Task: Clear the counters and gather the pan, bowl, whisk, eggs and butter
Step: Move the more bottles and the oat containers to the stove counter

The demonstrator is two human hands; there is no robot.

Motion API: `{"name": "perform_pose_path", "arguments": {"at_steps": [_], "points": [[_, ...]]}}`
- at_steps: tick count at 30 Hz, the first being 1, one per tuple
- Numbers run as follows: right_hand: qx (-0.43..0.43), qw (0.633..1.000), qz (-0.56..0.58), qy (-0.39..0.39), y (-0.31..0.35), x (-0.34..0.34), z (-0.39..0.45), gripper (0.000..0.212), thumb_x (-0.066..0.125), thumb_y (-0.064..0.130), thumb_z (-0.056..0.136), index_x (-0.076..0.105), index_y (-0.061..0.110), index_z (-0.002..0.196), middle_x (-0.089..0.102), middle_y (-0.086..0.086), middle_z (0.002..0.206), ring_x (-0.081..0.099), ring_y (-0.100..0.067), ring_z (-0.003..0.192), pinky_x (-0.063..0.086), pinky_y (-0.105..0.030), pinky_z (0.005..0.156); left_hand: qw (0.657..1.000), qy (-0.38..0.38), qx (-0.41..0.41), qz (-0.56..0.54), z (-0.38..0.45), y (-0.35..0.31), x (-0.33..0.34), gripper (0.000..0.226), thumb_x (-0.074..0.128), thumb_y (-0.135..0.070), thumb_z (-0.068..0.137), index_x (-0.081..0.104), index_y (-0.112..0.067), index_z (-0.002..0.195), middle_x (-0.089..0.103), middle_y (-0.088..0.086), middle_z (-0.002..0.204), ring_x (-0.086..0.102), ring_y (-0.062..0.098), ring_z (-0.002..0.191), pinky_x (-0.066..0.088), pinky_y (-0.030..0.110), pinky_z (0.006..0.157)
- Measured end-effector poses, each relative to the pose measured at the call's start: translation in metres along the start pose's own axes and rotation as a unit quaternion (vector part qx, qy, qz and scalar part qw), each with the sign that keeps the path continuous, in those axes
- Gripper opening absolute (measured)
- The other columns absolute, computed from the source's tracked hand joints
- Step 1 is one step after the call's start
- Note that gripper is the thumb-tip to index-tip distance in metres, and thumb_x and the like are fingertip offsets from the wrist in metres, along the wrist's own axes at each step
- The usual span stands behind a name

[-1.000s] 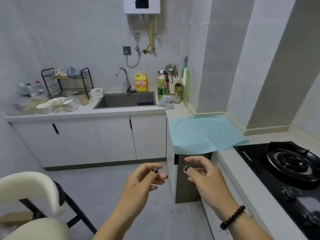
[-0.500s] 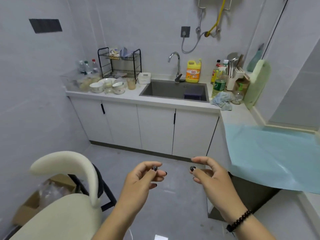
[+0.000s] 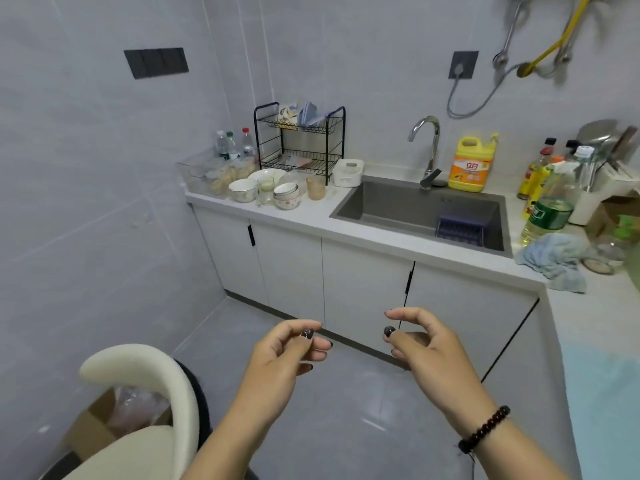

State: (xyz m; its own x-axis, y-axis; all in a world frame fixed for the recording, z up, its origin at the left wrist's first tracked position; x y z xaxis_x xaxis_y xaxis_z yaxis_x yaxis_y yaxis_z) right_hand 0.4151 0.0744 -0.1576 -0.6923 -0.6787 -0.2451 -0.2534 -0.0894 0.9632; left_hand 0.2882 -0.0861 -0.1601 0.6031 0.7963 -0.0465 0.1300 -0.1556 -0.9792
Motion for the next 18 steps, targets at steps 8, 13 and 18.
{"name": "perform_pose_path", "arguments": {"at_steps": [8,13,18], "points": [[-0.009,0.998,-0.028,0.057,0.018,0.062,0.088,0.020,0.062,0.018,0.087,0.063,0.035,0.097,0.070,-0.012,0.088,0.065,-0.035,0.091,0.056,-0.037,0.076,0.998,-0.044,-0.014,-0.039,0.089,-0.001,-0.035,0.024,0.047,-0.007,0.098,0.069,-0.017,0.101,0.076,0.005,0.089,0.068,0.010,0.076,0.048,0.025,0.071],[-0.030,0.994,-0.059,0.084,0.047,0.108,0.151,0.017,0.060,0.020,0.090,0.061,0.034,0.099,0.065,-0.004,0.096,0.065,-0.019,0.090,0.043,-0.007,0.054,0.995,-0.076,-0.016,-0.064,0.152,-0.002,-0.076,0.025,0.047,-0.008,0.099,0.069,-0.017,0.102,0.076,0.001,0.087,0.068,0.011,0.077,0.050,0.026,0.074],[-0.045,0.991,-0.079,0.099,0.083,0.165,0.223,0.017,0.060,0.023,0.089,0.060,0.034,0.102,0.066,-0.012,0.099,0.065,-0.027,0.091,0.041,-0.006,0.050,0.992,-0.092,-0.014,-0.082,0.223,-0.016,-0.123,0.026,0.046,-0.006,0.098,0.069,-0.017,0.100,0.076,0.000,0.085,0.068,0.011,0.078,0.050,0.027,0.076]]}}
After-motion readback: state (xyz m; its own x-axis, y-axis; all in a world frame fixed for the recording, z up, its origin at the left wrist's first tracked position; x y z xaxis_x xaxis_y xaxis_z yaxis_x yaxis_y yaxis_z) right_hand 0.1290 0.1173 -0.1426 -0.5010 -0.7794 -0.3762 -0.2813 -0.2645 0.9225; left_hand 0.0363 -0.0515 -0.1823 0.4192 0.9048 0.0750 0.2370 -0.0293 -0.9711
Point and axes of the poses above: each hand's wrist, its own z-axis towards the middle knuckle, its own x-axis out of the palm, y = z × x, the point moved 5 cm from there along z, towards the middle knuckle
